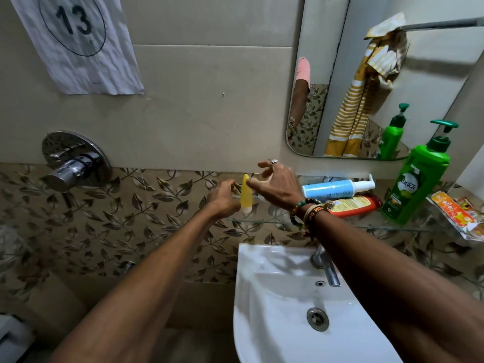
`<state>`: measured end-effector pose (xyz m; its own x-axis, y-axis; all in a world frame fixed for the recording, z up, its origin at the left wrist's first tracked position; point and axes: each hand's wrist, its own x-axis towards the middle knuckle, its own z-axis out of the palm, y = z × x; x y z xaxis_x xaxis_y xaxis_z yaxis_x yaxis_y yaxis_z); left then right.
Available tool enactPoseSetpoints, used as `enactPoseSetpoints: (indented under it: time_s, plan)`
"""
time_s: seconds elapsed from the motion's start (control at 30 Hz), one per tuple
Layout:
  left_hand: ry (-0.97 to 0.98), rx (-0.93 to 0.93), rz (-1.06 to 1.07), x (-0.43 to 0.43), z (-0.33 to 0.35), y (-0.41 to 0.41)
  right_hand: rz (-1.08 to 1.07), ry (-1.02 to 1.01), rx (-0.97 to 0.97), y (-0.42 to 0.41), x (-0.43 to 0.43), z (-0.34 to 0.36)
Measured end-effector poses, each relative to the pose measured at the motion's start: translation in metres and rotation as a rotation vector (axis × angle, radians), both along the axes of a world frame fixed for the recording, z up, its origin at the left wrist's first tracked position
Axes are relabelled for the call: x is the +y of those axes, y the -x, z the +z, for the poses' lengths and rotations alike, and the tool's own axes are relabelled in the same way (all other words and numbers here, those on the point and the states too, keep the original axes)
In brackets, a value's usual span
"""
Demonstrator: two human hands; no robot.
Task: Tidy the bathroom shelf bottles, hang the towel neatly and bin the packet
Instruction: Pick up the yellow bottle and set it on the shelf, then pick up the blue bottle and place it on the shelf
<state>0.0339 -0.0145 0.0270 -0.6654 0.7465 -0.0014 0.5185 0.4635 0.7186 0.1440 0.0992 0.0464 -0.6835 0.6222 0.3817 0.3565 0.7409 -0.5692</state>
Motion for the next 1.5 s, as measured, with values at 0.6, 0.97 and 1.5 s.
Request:
enactPoseSetpoints:
  time_s: [0.6,0.97,1.5]
  plan:
    - [-0.316,0.319,0.063,-0.006,0.009,-0.038,-0.306,0.03,0.067,-0.092,0.003,-0.001]
    - [-0.32,0.371,0.068,0.028,0.022,-0.079,-0.272,-0.01,0.086,-0.122,0.037,0.015]
    - [-0.063,0.349,0.082,0.08,-0.012,-0.129,-0.086,-0.013,-0.096,-0.137,0.071,-0.023]
